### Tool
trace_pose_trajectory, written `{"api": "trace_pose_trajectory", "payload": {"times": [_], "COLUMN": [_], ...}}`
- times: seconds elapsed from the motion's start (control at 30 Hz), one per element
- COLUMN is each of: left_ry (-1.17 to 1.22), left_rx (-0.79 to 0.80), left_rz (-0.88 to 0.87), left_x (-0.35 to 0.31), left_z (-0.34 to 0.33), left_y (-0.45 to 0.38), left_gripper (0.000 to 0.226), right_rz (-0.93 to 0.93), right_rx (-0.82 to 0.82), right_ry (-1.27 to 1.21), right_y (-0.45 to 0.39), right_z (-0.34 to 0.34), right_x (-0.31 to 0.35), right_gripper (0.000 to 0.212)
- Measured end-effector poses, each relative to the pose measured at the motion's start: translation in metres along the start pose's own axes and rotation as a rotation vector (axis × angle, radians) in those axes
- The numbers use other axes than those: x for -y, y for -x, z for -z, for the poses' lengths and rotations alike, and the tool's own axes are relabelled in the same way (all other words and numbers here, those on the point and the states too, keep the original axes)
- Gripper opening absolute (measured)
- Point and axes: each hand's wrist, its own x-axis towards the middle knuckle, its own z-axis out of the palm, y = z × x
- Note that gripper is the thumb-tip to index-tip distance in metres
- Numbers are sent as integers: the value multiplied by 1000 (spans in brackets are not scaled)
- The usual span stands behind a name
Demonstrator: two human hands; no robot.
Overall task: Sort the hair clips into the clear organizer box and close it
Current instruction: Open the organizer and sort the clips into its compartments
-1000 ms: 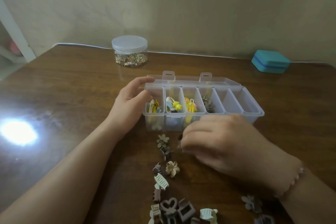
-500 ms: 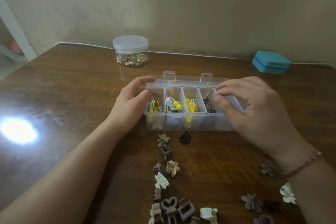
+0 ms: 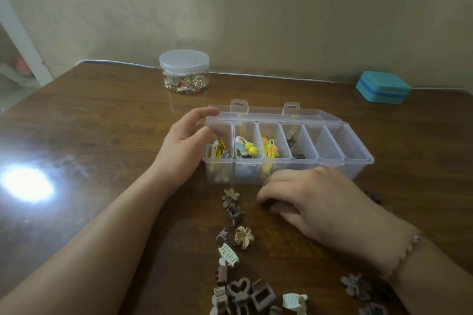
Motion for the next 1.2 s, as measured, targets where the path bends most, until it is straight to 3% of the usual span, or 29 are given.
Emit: {"api": "trace_pose_trajectory", "payload": {"times": [0.27, 0.43, 0.5, 0.6, 0.7, 0.87, 0.93, 1.07, 1.1, 1.2], "left_ry": [-11, -19, -28, -41, -36, -32, 11, 142, 137, 118], "left_rx": [2, -9, -21, -19, -23, -65, -93, -86, -77, -62], "left_rz": [5, -1, 1, 18, 25, 1, 32, 99, 100, 91], "left_x": [1, 0, -1, -3, -6, -4, -4, 0, 1, 3], "left_z": [1, 1, 1, 0, 0, 0, 2, 11, 12, 11], "left_y": [-1, 0, 0, 2, 3, 1, -1, -5, -5, -6], "left_gripper": [52, 51, 50, 50, 49, 43, 46, 59, 59, 57], "right_rz": [59, -79, -203, -371, -368, -332, -282, -374, -394, -383], "right_rx": [6, -481, -566, -478, -324, -507, -324, 492, 566, 582], "right_ry": [-89, -178, -152, -148, -133, -282, -307, -381, -363, -250], "right_y": [7, 18, 21, 22, 23, 40, 48, 65, 68, 67], "right_z": [9, 23, 26, 24, 27, 50, 61, 71, 71, 70], "right_x": [-5, -29, -38, -47, -50, -52, -51, -37, -30, -15], "right_gripper": [19, 19, 15, 17, 17, 7, 3, 34, 40, 50]}}
